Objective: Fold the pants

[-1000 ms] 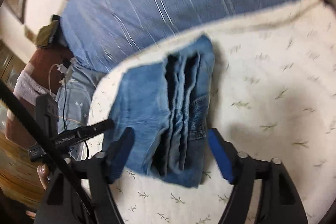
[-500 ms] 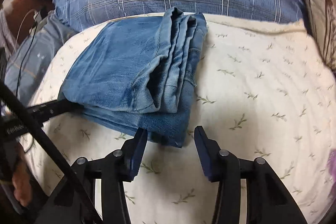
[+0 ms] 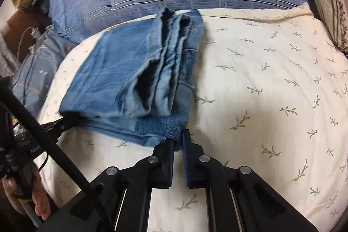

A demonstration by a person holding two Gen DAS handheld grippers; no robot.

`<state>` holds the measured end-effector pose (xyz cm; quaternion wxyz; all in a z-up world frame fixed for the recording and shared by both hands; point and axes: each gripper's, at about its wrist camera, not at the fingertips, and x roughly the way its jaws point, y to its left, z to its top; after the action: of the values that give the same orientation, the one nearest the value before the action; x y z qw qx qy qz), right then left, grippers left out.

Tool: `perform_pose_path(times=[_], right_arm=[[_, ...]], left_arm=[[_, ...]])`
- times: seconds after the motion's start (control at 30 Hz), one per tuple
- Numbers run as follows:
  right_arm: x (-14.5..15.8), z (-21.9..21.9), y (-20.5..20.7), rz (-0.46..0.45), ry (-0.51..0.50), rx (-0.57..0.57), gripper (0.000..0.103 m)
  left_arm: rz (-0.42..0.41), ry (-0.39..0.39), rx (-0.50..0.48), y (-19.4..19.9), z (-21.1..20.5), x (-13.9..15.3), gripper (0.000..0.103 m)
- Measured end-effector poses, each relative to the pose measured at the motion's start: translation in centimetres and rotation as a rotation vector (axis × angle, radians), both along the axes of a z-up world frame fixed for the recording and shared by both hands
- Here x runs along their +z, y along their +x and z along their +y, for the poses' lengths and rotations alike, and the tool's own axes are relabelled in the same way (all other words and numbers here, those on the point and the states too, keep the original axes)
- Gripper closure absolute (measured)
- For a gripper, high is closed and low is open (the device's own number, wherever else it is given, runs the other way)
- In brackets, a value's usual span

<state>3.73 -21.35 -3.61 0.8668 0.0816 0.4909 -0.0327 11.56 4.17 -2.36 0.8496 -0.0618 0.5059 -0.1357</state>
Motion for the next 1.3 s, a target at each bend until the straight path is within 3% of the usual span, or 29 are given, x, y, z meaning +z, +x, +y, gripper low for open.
perform_pose_path(times=[0.03, 0.1, 0.17, 0.23, 0.37, 0.57, 0.77, 0.97, 1.1, 1.3], right_arm=[[0.3, 0.1, -0.3, -0.003, 0.005, -0.003, 0.089], [0.9, 0.0, -2.0, -0.022, 0.056, -0.015, 0.076], [1.3, -0.1, -3.9, -0.05, 0.099, -0.041, 0.045], [1.7, -0.1, -6.0, -0.085, 0.134, -0.066, 0.036], [1.8, 1.0, -6.9, -0.102, 0.127, -0.058, 0.033], [1.6, 2.0, -6.2, -0.097, 0.087, -0.056, 0.03], [1.6, 2.1, -6.4, -0.108, 0.071, -0.071, 0.029], [2.3, 2.1, -6.8, -0.143, 0.085, -0.067, 0.029], [2.6, 2.2, -6.9, -0.16, 0.092, -0.062, 0.029], [2.9, 2.3, -7.1, -0.174, 0.087, -0.058, 0.029]], left_arm=[[-0.01, -0.009, 0.0, -0.6, 0.3, 0.4, 0.086], [-0.033, -0.013, 0.015, -2.3, 1.0, 1.1, 0.066], [-0.081, -0.021, 0.037, -4.2, 1.5, 2.0, 0.061], [-0.116, 0.002, 0.026, -6.0, 1.0, 2.7, 0.06], [-0.177, 0.057, -0.002, -8.1, -0.9, 3.7, 0.049], [-0.276, 0.154, -0.03, -10.5, -2.9, 4.4, 0.043], [-0.272, 0.095, 0.017, -10.9, -2.0, 4.3, 0.042], [-0.348, 0.154, 0.069, -12.2, -1.7, 5.1, 0.04], [-0.348, 0.139, 0.079, -12.7, -1.3, 5.3, 0.04], [-0.428, 0.151, 0.14, -13.6, -0.7, 6.4, 0.039]])
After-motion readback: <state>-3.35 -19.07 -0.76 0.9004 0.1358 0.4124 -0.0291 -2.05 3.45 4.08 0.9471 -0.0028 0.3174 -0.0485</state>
